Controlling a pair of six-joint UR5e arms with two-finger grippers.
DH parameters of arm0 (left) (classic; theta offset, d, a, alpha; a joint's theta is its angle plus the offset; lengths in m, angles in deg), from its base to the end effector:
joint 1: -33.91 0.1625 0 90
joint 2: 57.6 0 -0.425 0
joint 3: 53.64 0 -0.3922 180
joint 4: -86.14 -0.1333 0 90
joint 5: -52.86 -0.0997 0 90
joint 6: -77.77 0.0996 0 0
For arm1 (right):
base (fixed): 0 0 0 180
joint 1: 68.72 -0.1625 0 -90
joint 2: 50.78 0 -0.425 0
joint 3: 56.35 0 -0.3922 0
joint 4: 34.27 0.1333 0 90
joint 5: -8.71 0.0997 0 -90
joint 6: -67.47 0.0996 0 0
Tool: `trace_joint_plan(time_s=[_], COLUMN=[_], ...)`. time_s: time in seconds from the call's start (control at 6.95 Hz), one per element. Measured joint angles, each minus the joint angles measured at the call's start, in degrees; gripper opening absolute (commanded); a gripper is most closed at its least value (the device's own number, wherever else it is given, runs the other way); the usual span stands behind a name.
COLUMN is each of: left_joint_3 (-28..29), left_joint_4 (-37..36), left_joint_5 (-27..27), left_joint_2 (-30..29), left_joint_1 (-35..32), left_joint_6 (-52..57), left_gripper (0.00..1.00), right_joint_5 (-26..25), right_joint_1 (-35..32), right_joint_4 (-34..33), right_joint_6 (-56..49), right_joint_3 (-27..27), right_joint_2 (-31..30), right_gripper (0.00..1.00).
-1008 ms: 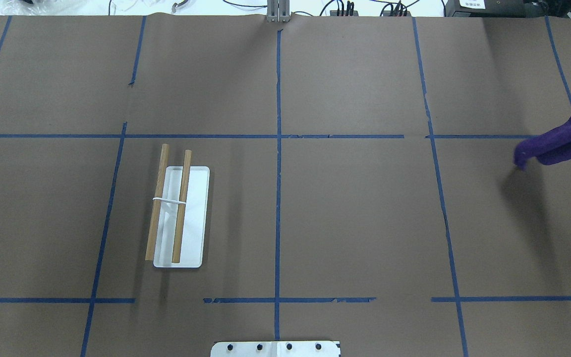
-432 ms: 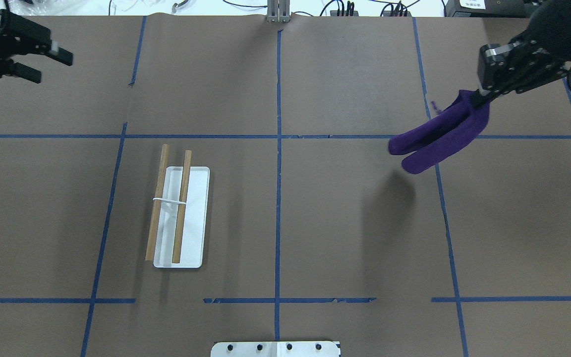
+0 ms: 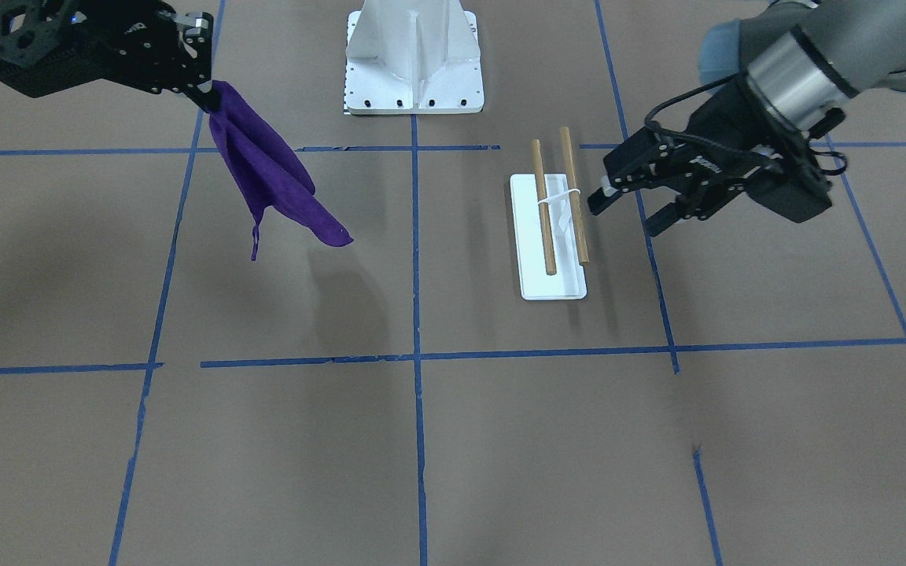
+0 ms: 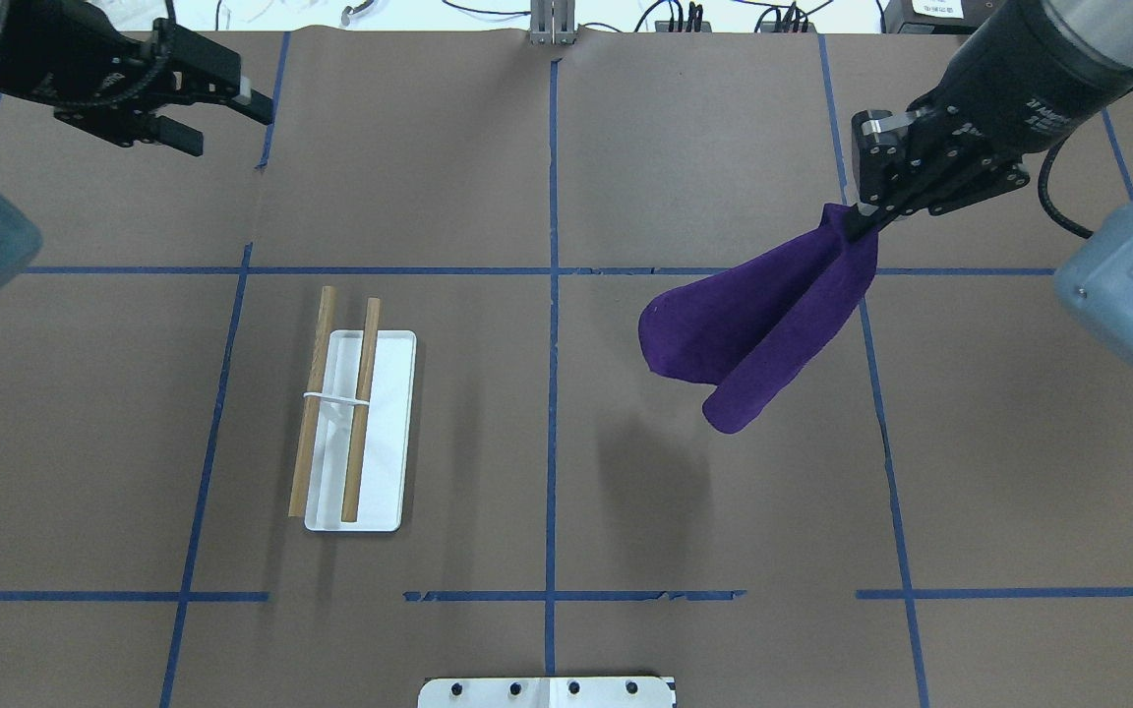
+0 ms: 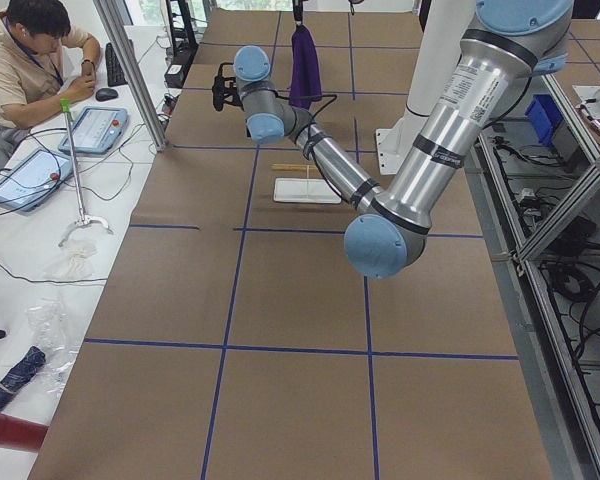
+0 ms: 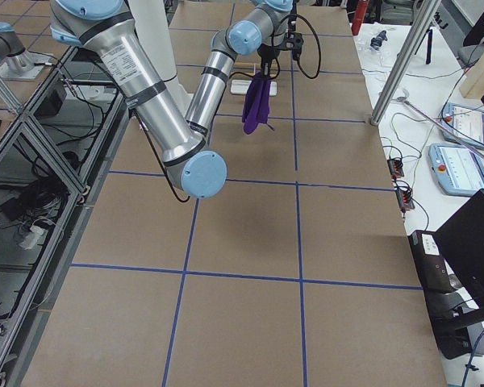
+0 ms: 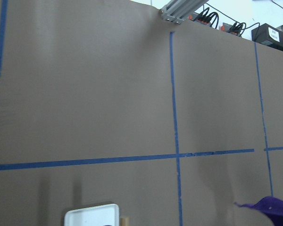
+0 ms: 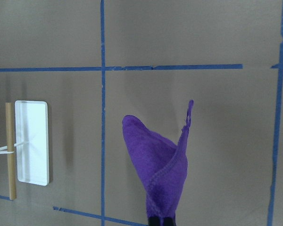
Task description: Hang towel on rack
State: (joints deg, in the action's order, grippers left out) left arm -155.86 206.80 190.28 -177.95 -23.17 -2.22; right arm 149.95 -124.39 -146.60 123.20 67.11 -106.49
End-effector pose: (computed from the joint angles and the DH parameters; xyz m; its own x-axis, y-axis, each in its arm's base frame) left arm 0.2740 -0.5336 0.1879 0.1865 -0.0717 -0.9798 0.1548 0.9870 -0.0428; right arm -0.2374 -0.4462 0.1234 0.4419 0.0219 0.8968 0.0545 0.9972 -0.0512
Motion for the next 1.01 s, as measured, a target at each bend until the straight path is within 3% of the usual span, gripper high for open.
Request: trace_joint_plan(time_s=[0.43, 1.01], left_joint_3=[0.92, 4.1], left_joint_4=[1.64, 3.04], left_joint_5=[-0.22, -0.3], left_joint_2=[-5.9, -11.91], left_joint_1=[6.68, 9.9], left_joint_6=[-27.11, -41.28], left_gripper=[1.0, 1.0], right_joint_5=[-1.86, -7.34], right_joint_1=[4.08, 9.34], right_joint_4=[4.85, 6.9], right_joint_6=[3.81, 1.82], right_joint_3=[-1.87, -4.18], right_joint_2=[3.13, 7.86], right_gripper=[0.0, 0.0])
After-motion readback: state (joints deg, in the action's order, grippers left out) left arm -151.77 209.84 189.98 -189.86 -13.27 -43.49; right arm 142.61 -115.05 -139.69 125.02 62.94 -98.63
